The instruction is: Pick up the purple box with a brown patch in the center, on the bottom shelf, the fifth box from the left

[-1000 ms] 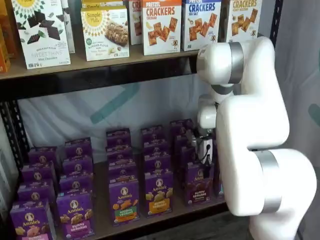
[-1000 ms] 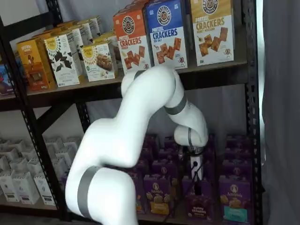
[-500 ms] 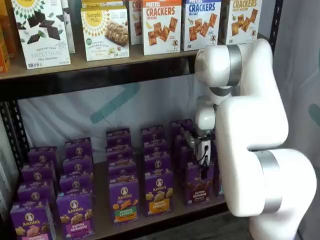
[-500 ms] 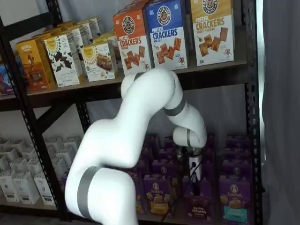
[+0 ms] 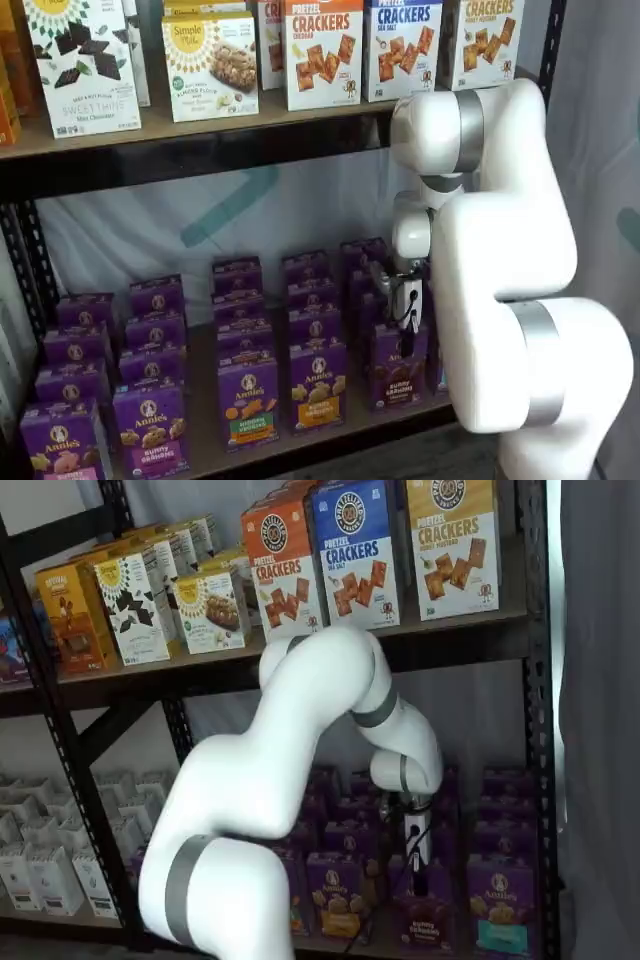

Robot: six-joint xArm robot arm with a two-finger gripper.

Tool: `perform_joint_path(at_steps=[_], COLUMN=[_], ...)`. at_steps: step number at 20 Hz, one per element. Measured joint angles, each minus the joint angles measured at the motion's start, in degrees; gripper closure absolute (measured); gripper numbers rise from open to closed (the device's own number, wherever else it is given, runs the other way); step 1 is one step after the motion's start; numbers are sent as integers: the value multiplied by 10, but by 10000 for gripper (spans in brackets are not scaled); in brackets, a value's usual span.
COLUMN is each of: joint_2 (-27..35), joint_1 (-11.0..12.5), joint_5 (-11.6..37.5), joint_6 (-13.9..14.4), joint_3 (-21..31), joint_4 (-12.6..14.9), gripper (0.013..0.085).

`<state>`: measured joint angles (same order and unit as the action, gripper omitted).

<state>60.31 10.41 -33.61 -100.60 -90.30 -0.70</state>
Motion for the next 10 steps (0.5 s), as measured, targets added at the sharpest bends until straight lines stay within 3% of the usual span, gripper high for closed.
perform_joint_path(at_steps=[6,10], joint_2=[2,1], joint_1=[-2,-1], joint_5=[-5,-7], joint_6=[4,-4], joint_3=[-3,-4], joint_4=[3,-5], gripper=[450,530])
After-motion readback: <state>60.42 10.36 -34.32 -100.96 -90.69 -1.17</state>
